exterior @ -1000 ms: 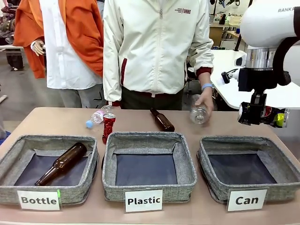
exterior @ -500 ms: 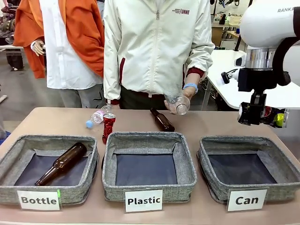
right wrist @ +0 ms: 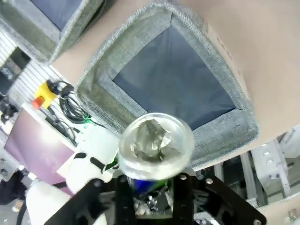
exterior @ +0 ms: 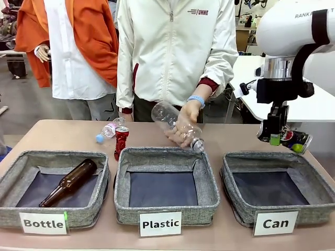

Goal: Sort the can waste into the basket.
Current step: Pick up the can waste from the table and place it in the right Fabric basket.

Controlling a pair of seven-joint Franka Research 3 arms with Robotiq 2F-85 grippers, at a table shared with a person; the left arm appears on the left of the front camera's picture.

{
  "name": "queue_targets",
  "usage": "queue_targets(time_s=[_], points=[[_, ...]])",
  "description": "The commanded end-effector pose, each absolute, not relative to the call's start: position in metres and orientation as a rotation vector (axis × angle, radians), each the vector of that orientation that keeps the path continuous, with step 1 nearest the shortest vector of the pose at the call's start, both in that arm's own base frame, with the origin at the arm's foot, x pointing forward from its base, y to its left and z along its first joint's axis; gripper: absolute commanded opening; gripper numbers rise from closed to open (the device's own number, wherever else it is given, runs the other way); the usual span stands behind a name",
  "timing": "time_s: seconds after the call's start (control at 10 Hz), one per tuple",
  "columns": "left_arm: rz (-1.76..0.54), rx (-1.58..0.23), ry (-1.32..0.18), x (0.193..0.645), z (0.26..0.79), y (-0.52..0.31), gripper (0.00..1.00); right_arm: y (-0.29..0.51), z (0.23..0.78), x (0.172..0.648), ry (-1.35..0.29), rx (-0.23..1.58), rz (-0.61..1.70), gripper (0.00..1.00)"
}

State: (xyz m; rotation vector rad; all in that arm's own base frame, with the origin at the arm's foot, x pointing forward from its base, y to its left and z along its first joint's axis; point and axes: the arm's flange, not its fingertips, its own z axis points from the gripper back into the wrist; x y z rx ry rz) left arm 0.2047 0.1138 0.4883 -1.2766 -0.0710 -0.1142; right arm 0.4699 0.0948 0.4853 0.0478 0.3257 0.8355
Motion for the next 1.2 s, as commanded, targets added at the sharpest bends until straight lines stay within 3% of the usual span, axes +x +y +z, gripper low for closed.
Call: queue_targets(time_s=[0.0,0.1,0.2,0.3,0.6,0.7,0.9,1.1], points=[[-0.124,-1.283,-0.072,0.202,0.488,0.117,0.98,0.093,0.491,0.470,0.328,0.023,0.846,1.00],[-0.124,-1.283,-0.072,0.202,0.488,0.117,0.98,0.092,0.491,0.470,0.328,0.025,0.858,1.00],[-0.124,-1.283,-0.072,0.202,0.488,0.117,0.98,0.092,0.490,0.470,0.333,0.026,0.859,0.91],[-0.124,-1.283,-0.072,0.202,0.488,0.117,0.98,0.093,0.490,0.470,0.335,0.029,0.867,1.00],[-0.124,-1.283,-0.072,0.202,0.488,0.117,0.98,0.090,0.494,0.470,0.325,0.079,0.853,1.00],[-0.124,-1.283,-0.072,0.202,0.488,0.117,0.98,0.083,0.501,0.468,0.303,0.210,0.809,1.00],[-0.124,-1.283,-0.072,0.202,0.488,0.117,0.98,0.035,0.523,0.455,0.136,0.868,0.408,1.00],[-0.124,-1.283,-0.072,0.202,0.488,0.117,0.98,-0.015,0.532,0.439,-0.014,1.381,-0.031,1.00]])
